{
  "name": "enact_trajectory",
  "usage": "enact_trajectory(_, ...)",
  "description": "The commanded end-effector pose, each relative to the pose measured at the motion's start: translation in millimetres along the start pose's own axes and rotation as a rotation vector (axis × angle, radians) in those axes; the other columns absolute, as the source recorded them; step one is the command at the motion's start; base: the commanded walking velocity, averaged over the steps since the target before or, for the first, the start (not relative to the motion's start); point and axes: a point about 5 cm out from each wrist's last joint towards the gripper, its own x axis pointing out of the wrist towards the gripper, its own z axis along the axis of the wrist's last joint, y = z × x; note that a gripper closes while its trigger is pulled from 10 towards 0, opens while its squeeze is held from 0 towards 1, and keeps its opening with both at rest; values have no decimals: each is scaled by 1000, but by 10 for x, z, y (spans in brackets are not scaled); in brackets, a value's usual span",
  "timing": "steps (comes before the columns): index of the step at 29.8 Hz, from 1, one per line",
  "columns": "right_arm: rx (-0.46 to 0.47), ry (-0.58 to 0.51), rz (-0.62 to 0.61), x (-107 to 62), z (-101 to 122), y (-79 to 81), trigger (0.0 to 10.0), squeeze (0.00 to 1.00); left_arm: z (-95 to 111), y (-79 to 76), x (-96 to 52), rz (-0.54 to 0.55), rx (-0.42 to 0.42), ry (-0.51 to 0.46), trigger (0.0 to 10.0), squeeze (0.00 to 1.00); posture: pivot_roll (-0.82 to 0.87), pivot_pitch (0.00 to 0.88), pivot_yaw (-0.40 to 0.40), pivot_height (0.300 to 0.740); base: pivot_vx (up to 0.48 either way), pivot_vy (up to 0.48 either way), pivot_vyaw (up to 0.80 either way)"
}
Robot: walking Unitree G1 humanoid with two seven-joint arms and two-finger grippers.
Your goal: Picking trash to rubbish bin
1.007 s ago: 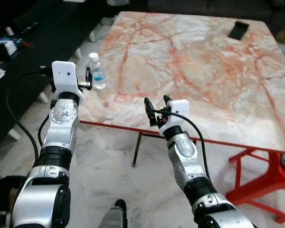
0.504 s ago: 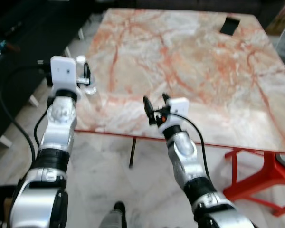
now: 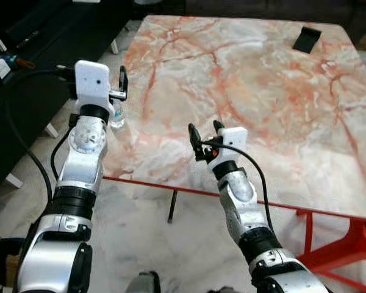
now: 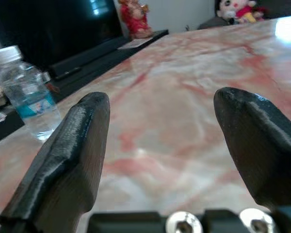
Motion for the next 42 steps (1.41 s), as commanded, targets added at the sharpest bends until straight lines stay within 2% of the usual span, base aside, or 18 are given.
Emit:
enact_trajectory(1, -1, -3, 32, 33, 15, 102, 10000, 0, -3, 99, -18, 25, 24, 6, 10000, 0, 135, 163, -6, 740, 285, 0, 0)
enact_trajectory(5, -16, -14, 48, 33, 26, 125, 10000, 0, 0, 103, -25, 26, 26, 7, 10000, 0, 138, 158, -5, 740, 285, 0, 400)
enact_trajectory(7, 6, -15, 44, 34, 23, 134, 10000, 0, 8, 105, -25, 27, 28, 5, 10000, 0, 140, 156, -6, 740, 281, 0, 638)
enact_trajectory(28, 16, -12, 26, 34, 32, 77, 10000, 0, -147, 120, -128, 45, -29, 63, 10000, 0, 132, 180, -11, 740, 284, 0, 0)
enact_trajectory(42, 15, -9, 36, 36, 30, 87, 10000, 0, -178, 138, -135, 56, -37, 78, 10000, 0, 132, 182, -15, 740, 284, 0, 0)
